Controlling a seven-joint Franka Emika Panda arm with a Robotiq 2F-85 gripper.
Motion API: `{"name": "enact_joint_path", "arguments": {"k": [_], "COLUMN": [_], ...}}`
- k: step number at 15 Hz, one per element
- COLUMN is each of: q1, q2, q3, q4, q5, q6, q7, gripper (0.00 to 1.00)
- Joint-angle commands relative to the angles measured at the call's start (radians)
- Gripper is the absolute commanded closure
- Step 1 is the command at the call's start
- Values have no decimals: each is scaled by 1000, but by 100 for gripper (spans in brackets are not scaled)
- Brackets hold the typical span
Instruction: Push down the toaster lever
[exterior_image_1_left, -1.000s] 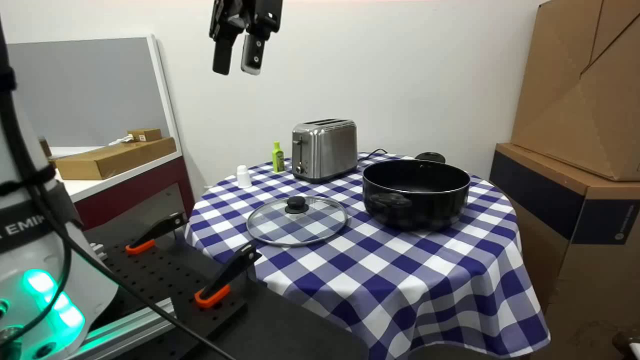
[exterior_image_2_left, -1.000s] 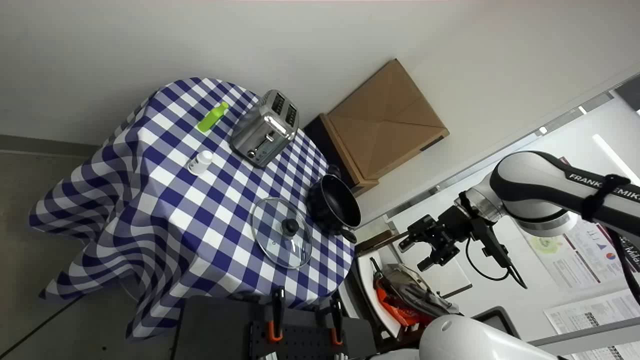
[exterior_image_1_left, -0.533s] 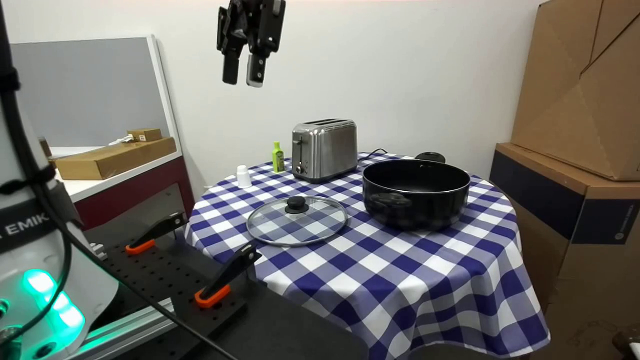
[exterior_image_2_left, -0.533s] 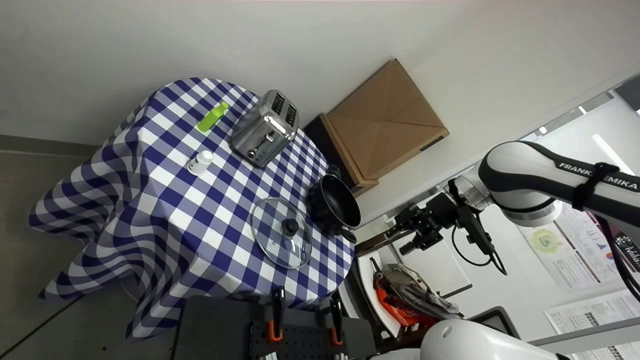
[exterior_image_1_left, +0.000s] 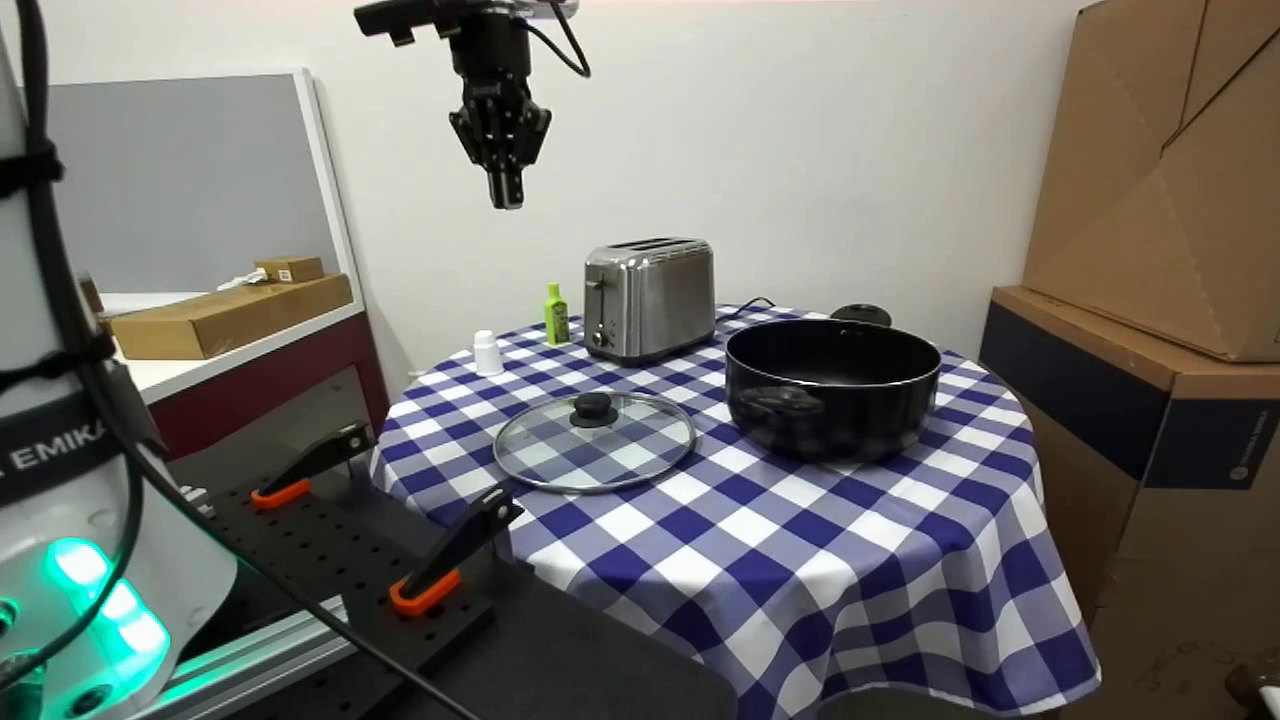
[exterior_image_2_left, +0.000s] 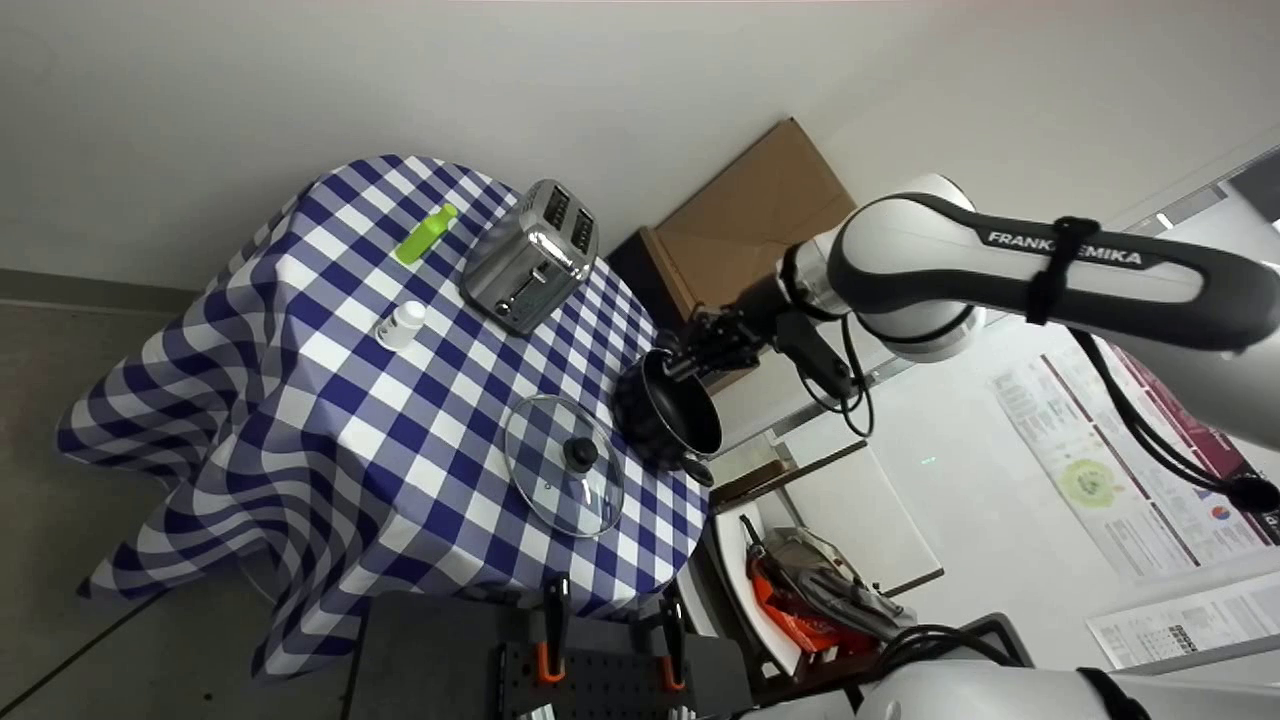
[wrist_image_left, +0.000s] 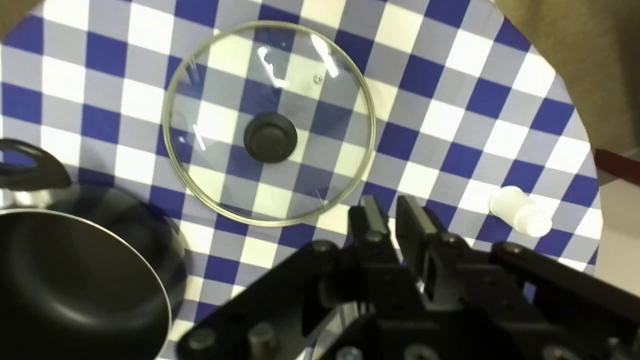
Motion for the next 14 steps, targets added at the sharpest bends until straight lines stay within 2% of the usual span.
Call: {"name": "enact_joint_path", "arguments": {"k": [1,5,8,14], "q1": [-6,-4,14,33], "q2": [247,481,625,736], "q3": [38,14,-14,21], "q4": [132,267,383,540], "q5": [-45,-81,-84,-33], "q6": [193,335,392,396], "q7": [76,102,95,44], "gripper": [100,100,100,100]}}
